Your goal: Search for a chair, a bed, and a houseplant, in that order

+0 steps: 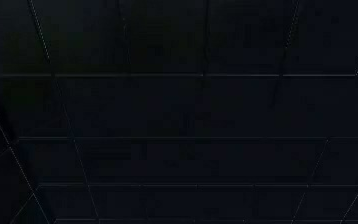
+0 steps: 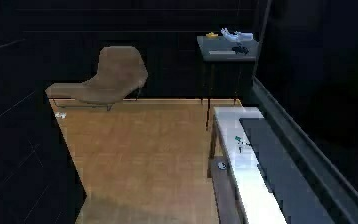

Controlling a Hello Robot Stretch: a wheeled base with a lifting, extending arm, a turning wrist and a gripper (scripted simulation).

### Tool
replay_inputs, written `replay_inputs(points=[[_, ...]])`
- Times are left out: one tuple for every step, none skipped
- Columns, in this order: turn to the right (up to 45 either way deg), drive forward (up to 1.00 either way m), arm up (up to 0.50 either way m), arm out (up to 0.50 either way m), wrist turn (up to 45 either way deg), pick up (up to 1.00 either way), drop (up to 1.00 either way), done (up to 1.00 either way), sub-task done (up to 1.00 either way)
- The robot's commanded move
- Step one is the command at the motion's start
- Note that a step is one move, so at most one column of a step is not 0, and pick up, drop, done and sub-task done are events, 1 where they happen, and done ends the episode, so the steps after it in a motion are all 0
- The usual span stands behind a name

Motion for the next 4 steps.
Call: replay_inputs(points=[[45.0,0.00,0.00,0.00,0.0,0.00,0.00,0.00,0.00],[33.0,0.00,0.00,0.00,0.0,0.00,0.00,0.00,0.00],[0.0,1.00,0.00,0.00,0.0,0.00,0.00,0.00,0.00],[0.0,0.40,0.00,0.00,0.0,0.00,0.00,0.00,0.00]])
